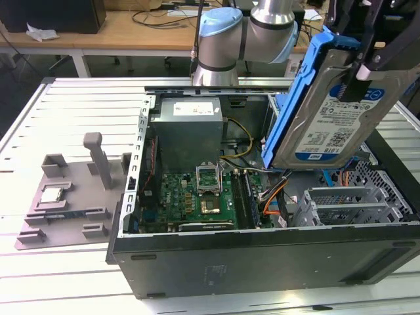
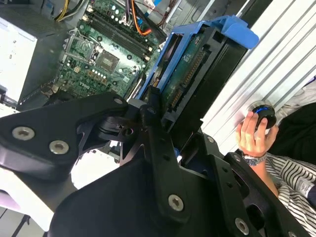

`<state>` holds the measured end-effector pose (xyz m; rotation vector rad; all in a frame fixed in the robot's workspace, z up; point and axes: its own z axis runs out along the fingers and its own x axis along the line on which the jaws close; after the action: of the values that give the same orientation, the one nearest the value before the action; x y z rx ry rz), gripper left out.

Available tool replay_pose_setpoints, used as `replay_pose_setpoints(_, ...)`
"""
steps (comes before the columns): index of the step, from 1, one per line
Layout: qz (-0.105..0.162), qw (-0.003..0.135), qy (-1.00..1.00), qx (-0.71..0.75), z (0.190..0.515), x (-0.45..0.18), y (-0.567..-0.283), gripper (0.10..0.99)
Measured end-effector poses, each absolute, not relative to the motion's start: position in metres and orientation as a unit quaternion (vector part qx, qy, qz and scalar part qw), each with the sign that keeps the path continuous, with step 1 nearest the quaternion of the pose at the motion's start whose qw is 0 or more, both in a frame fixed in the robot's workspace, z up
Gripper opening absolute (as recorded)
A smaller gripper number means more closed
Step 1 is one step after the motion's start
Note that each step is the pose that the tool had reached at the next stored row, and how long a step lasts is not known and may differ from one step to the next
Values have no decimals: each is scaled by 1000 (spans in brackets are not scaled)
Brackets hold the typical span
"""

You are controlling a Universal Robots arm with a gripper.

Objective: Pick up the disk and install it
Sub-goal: 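Pick up the disk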

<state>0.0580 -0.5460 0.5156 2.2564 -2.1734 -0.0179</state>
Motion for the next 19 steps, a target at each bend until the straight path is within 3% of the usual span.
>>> replay_pose_setpoints(19,-7,7,-694,720,503,72,-546,365)
